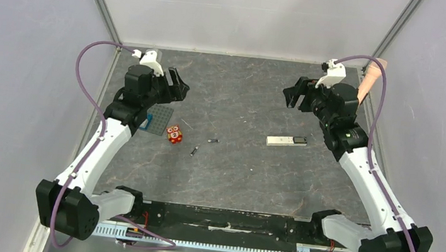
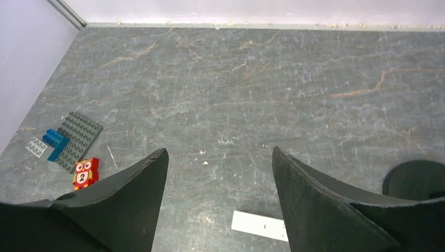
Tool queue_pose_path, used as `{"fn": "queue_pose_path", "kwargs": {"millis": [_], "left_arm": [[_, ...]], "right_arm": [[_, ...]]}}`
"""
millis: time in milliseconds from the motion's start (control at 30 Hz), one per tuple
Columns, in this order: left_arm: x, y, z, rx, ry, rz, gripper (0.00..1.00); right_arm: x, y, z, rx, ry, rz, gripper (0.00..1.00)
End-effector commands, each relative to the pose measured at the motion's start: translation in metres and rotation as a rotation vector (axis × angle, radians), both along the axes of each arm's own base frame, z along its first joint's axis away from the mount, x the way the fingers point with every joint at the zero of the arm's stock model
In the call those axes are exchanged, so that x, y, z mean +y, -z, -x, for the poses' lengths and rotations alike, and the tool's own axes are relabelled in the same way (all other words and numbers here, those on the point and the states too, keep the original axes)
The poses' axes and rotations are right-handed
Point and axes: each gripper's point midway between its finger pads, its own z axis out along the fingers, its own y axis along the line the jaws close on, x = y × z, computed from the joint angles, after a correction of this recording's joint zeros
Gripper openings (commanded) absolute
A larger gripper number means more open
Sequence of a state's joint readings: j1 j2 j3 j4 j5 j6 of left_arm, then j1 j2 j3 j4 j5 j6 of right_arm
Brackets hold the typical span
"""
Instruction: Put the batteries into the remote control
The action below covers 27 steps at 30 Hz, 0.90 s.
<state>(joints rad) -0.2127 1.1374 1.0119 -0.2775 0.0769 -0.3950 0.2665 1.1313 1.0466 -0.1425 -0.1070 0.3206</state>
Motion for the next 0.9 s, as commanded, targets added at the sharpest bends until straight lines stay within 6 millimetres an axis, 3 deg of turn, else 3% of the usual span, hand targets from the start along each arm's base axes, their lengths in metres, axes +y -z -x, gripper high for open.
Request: {"fn": "queue_pose_path", "kwargs": {"millis": [0,100,267,333,467,600,633,667,867], "left_arm": [[0.004,-0.014,0.001,-0.07,-0.027,0.028,0.89],[-0.005,-0.006,0.004,-0.073,0.059,0.049,0.95],[-0.055,0.005,0.012,-0.024,0.331,0.115,0.94],[-0.083,0.018,0.014,0.009,0.423,0.066,0.94],[-0.159,0.057,0.022,0.039,0.616,-0.092,0.93],[-0.23,0.088,0.026,0.043,0.813,-0.14,0.89],[-0.243,0.099,0.025,0.042,0.848,-0.159,0.88],[-0.269,0.118,0.023,0.033,0.91,-0.18,0.87],[-0.331,0.139,0.03,-0.117,1.054,-0.212,0.86]], "right_arm": [[-0.006,-0.003,0.009,-0.029,0.037,-0.03,0.76],[-0.004,0.008,0.014,0.005,0.025,-0.041,0.76],[0.007,0.019,0.02,0.06,-0.012,-0.09,0.76],[0.01,0.02,0.023,0.076,-0.016,-0.108,0.76],[0.01,0.018,0.026,0.096,-0.004,-0.132,0.76],[0.008,0.013,0.032,0.126,0.009,-0.14,0.76],[0.006,0.01,0.035,0.126,0.013,-0.146,0.76],[-0.002,0.001,0.041,0.112,0.058,-0.162,0.76],[-0.027,-0.034,0.056,0.039,0.175,-0.2,0.76]]}}
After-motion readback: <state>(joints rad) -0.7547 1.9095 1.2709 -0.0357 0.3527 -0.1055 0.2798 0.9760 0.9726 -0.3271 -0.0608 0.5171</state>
